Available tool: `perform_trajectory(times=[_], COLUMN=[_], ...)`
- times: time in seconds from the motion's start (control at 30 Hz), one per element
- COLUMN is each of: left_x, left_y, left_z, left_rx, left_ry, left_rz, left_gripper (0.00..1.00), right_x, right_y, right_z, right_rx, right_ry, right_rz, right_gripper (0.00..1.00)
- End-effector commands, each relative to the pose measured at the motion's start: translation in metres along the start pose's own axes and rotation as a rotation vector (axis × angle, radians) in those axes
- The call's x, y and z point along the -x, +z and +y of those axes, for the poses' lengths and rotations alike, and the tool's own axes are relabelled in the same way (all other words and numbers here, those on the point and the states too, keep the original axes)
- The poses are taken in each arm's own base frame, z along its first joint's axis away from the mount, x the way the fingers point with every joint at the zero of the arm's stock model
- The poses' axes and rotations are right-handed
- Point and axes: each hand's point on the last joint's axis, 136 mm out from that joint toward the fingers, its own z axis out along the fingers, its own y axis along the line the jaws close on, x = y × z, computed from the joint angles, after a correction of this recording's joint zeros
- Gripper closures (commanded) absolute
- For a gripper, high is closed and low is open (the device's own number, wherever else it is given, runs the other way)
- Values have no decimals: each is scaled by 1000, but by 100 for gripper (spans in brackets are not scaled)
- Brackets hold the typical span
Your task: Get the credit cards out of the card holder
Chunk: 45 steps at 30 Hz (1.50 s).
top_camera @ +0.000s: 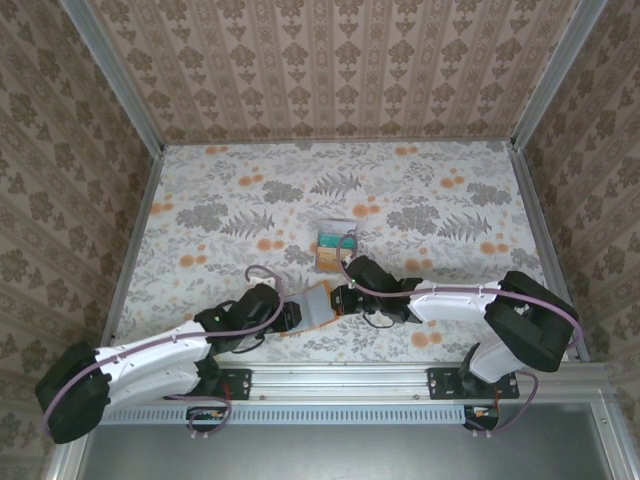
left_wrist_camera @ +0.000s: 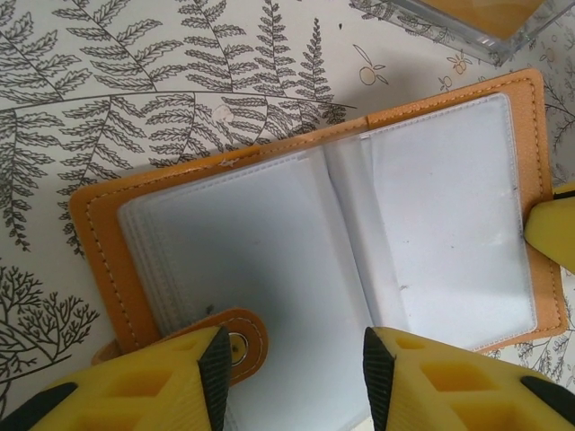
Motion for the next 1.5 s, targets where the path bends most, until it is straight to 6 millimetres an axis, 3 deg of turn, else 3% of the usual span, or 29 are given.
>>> perform_trajectory(times=[0.0, 0.23, 0.77, 1.27, 1.47], left_x=[-3, -12, -16, -13, -13], left_y=[-7, -15, -5, 6, 7], left_z=[-10, -5, 6, -8, -15], left_rx=[-23, -27, 60, 16, -18], left_ry=[-9, -24, -7, 14, 14], left_rz=[20, 21, 42, 43, 39], left_gripper=[52, 51, 52, 52, 42], right_x=[5, 6, 1, -2, -3], right_y=[-2, -1, 0, 2, 4], right_z=[-1, -1, 0, 1, 0], right_rx=[-15, -19, -27, -27, -34], right_ry=[15, 28, 26, 24, 22], right_rz=[-32, -38, -30, -22, -16], right_gripper=[100, 100, 100, 100, 100])
